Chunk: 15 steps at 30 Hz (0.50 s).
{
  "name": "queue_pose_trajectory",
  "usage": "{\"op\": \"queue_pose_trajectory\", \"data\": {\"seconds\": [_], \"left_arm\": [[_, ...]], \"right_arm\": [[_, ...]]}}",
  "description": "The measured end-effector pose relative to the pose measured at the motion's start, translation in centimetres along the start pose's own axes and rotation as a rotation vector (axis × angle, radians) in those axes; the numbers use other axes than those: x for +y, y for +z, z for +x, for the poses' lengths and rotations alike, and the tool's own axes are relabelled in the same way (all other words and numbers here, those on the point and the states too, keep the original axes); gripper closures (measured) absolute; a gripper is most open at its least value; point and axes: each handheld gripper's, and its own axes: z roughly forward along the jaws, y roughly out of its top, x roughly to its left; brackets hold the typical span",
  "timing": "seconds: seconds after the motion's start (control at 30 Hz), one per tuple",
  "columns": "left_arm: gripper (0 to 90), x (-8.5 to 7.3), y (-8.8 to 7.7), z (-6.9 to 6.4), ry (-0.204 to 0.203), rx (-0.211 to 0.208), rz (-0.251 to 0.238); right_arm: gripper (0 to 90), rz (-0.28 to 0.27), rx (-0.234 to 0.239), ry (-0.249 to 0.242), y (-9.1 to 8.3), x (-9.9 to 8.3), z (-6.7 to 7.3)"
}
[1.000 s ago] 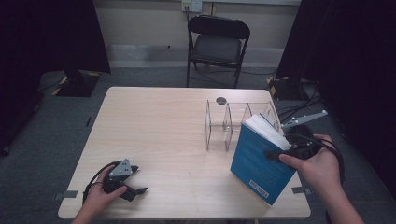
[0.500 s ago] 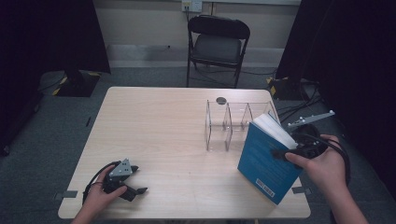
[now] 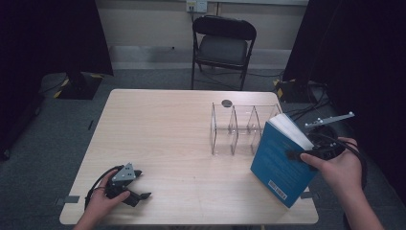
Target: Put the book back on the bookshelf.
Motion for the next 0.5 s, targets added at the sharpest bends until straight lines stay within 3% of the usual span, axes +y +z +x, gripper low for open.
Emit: {"op": "queue_pose_trajectory", "data": {"seconds": [0.5], "left_arm": [[8.6, 0.0, -0.02, -0.02, -0.002, 0.001, 0.001]], "right_arm": [[61.5, 0.01, -0.048, 0.042, 0.03, 0.36, -0.99]]}}
